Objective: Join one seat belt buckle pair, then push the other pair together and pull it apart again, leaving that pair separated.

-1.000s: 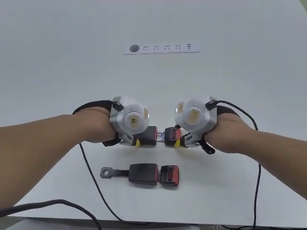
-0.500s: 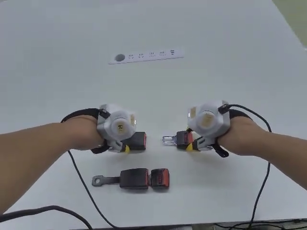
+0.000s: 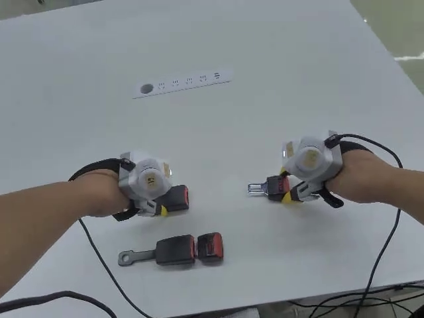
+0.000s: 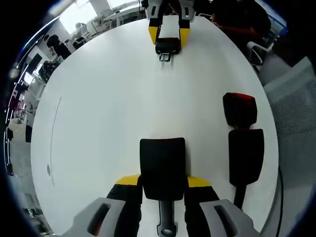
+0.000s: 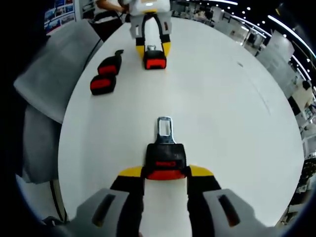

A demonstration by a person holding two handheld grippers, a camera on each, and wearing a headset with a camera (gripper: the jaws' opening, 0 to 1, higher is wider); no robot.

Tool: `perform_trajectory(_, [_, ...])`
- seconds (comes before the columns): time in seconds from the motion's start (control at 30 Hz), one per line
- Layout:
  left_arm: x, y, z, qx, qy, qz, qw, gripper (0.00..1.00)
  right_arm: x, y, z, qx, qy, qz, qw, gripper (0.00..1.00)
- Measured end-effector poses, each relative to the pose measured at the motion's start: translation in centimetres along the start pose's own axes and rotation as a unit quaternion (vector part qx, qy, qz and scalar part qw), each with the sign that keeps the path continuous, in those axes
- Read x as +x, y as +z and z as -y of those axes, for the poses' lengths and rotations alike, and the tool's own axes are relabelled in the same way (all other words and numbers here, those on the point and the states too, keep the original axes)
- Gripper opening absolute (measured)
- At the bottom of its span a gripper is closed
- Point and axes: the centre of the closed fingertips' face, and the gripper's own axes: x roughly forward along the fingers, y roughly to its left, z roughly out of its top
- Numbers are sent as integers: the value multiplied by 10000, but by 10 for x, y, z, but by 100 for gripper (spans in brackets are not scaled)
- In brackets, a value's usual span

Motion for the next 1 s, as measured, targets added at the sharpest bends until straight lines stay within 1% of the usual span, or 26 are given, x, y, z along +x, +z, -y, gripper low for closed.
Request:
perform_trajectory(0.13, [-1, 0, 0, 43, -14, -61, 10000, 33, -3, -8, 1, 41, -11, -37, 10000, 33])
perform_trajectory(0.27, [-1, -1, 0, -58, 56, -80, 9999, 33, -3, -13, -2, -78, -38, -126, 9999, 34])
perform_trajectory(0.3, [-1, -1, 0, -109, 80, -77, 9999, 33, -4, -13, -2, -67, -57, -101, 9999, 36])
perform_trajectory(0.4, [-3, -3, 1, -133, 143, -80, 9998, 34, -6, -13, -1, 46, -203, -20, 9998, 44])
perform_trajectory(0.47, [-6, -7, 3, -123, 168, -101, 9997, 40, -8, -13, -1, 175, -281, 51, 9994, 45])
perform_trajectory(0.53, [-11, -10, 2, -186, 280, -63, 9994, 43, -12, -12, -5, 433, -338, 203, 9983, 47])
perform_trajectory(0.6, [-19, -12, 5, -190, 374, -16, 9991, 45, -20, -10, -9, 526, -440, 370, 9970, 47])
perform_trajectory(0.67, [-25, -14, 6, -242, 463, 21, 9986, 49, -27, -9, -12, 660, -531, 492, 9952, 48])
perform_trajectory(0.7, [-30, -15, 8, -324, 535, 92, 9980, 50, -31, -9, -15, 801, -572, 580, 9935, 49])
perform_trajectory(0.73, [-34, -17, 9, -377, 591, 134, 9974, 51, -34, -9, -16, 860, -630, 629, 9923, 49])
perform_trajectory(0.77, [-38, -20, 10, -418, 677, 158, 9967, 53, -38, -10, -19, 931, -701, 710, 9906, 51])
perform_trajectory(0.8, [-42, -22, 10, -468, 774, 179, 9957, 55, -40, -9, -21, 1072, -719, 775, 9886, 52])
perform_trajectory(0.83, [-49, -23, 12, -575, 892, 259, 9940, 56, -44, -10, -26, 1215, -722, 862, 9862, 53])
perform_trajectory(0.87, [-53, -23, 13, -701, 975, 320, 9922, 56, -44, -14, -23, 1256, -761, 918, 9849, 53])
perform_trajectory(0.9, [-60, -23, 15, -824, 1087, 417, 9898, 57, -49, -13, -26, 1333, -828, 1031, 9822, 54])
perform_trajectory(0.97, [-69, -23, 19, -937, 1228, 560, 9864, 60, -59, -9, -33, 1488, -904, 1225, 9771, 56])
perform_trajectory(1.0, [-75, -23, 22, -1044, 1324, 666, 9834, 62, -63, -8, -35, 1526, -940, 1277, 9755, 58])
